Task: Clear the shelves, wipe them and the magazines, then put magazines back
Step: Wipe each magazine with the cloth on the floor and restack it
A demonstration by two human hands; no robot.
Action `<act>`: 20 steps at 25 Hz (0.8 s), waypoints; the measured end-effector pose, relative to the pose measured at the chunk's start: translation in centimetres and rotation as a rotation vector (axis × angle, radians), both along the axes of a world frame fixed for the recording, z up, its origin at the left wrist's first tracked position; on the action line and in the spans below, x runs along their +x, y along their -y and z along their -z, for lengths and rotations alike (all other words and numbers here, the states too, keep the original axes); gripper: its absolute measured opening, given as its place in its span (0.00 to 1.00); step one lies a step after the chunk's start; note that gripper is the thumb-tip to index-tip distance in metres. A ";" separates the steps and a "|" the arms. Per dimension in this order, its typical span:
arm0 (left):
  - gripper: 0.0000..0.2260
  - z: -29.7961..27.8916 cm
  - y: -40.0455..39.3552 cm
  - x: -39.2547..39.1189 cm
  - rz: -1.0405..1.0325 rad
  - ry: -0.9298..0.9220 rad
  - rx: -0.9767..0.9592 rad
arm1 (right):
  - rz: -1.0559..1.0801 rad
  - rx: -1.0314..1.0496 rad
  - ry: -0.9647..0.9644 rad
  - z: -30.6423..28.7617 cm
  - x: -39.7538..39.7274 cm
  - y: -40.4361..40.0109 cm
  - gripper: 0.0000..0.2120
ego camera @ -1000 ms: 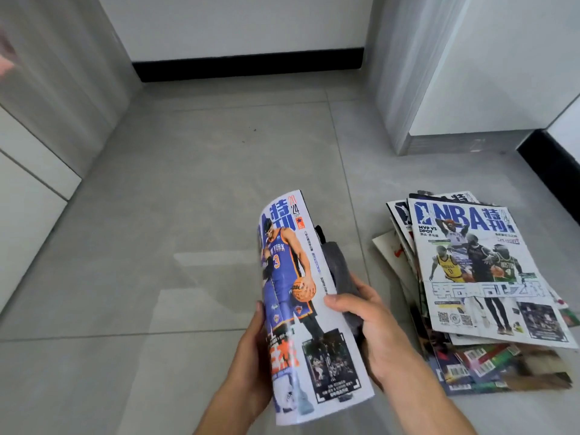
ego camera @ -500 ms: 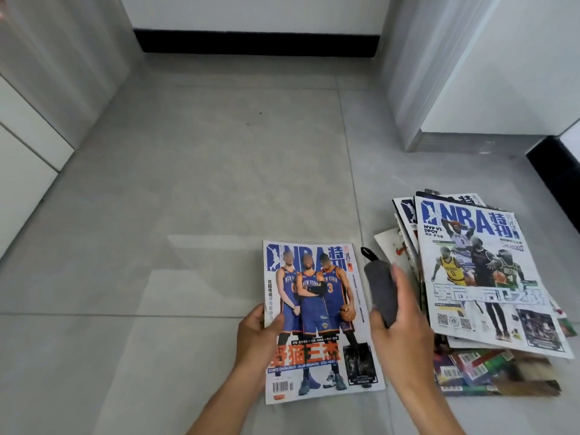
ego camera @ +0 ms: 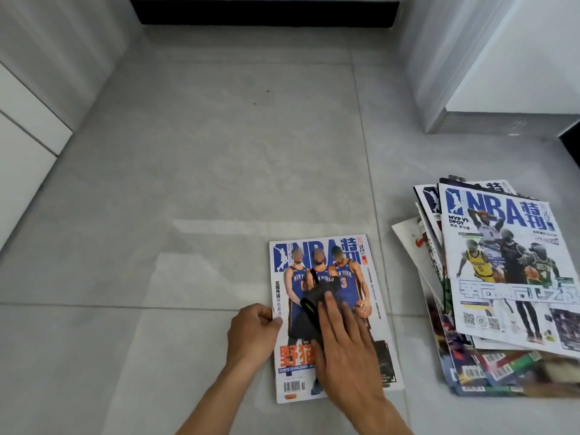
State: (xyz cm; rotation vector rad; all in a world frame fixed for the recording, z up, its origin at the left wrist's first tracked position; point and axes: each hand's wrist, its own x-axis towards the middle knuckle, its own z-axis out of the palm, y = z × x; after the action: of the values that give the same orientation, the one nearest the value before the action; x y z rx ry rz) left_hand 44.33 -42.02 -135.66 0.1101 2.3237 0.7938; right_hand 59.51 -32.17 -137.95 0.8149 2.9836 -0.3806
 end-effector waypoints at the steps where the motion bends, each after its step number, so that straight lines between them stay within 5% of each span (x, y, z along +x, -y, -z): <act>1: 0.03 0.1 0.0 0.0 -0.002 -0.002 0.003 | -0.079 0.009 -0.001 0.0 -0.4 -1.0 0.31; 3: 0.04 0.2 0.0 -0.1 0.003 -0.018 -0.001 | -0.069 0.046 0.047 0.2 -1.2 -4.4 0.37; 7: 0.03 0.2 -0.2 0.3 0.025 -0.062 -0.017 | 0.277 0.061 0.041 0.3 -4.0 -7.5 0.34; 13: 0.05 0.4 -0.1 -0.1 0.011 -0.038 -0.017 | -0.175 0.084 -0.120 1.7 -6.6 -1.1 0.26; 18: 0.05 0.3 -0.2 0.2 0.058 -0.070 -0.035 | 0.297 0.066 -0.101 1.6 -5.9 -10.8 0.26; 20: 0.07 0.3 -0.1 0.1 0.083 -0.080 -0.027 | 0.313 0.060 -0.131 1.0 -8.8 -9.1 0.27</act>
State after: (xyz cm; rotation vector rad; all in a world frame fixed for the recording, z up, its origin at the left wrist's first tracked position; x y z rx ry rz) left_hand 44.39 -41.89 -135.97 0.2285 2.3879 0.7288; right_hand 50.72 -23.07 -139.00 1.3190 2.9972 -0.3660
